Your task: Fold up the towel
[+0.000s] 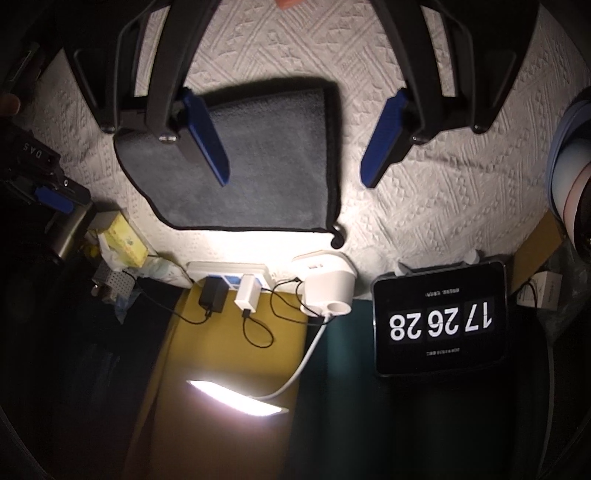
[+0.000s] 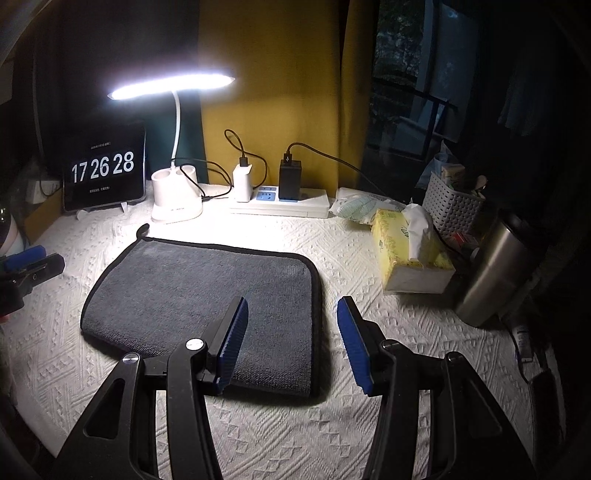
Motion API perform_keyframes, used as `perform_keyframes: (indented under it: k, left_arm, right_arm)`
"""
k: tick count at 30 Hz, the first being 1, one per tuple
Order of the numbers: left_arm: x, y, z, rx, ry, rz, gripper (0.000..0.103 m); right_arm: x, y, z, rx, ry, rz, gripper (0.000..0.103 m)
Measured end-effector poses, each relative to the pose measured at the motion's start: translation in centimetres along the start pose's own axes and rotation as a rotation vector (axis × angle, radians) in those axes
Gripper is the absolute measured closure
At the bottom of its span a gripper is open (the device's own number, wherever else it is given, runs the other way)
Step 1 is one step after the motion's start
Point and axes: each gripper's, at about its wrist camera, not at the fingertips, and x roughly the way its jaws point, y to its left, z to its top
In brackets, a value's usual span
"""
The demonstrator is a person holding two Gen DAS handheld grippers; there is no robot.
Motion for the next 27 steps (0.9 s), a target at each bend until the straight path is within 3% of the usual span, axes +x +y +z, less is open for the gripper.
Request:
perform_keyframes:
  k: [27]
  left_arm:
    - [-6.4, -1.3, -3.2, 0.023, -0.053, -0.051, 0.028]
  right_arm:
    - [-6.1, 1.4, -2.7, -0.001, -0.053, -0.001, 0.050]
